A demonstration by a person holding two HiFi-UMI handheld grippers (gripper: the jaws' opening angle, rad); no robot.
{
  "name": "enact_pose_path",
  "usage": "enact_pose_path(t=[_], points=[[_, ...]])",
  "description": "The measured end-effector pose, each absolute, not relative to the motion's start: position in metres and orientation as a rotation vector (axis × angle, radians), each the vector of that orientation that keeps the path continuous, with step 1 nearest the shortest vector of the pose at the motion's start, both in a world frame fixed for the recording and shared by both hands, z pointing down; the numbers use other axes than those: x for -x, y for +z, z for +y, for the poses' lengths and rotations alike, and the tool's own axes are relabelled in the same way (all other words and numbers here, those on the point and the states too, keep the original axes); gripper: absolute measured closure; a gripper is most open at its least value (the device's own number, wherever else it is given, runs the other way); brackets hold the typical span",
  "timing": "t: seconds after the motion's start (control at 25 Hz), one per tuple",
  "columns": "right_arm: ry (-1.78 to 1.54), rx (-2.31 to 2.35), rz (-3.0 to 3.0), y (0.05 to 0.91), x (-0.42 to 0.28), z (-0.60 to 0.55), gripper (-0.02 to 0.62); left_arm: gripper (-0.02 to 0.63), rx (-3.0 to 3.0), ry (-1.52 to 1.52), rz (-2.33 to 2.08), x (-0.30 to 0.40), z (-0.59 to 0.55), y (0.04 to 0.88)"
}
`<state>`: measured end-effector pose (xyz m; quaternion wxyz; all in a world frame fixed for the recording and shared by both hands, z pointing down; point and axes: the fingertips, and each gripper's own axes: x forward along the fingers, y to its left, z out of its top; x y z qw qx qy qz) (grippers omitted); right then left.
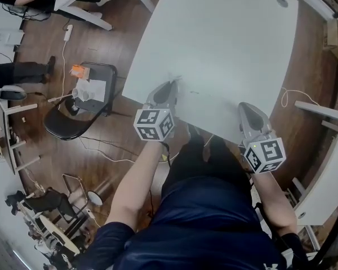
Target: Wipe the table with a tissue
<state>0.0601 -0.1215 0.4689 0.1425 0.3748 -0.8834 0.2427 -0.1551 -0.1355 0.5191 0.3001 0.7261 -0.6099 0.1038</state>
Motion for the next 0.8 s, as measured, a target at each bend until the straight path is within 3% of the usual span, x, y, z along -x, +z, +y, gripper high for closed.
enact_pose_path(t=[0.8], points=[[0.788, -1.150, -2.492, 0.511, -0.055, -0.147, 0.592, 0.591, -1.806, 0.702, -1.600, 0.168, -0.135, 0.595]])
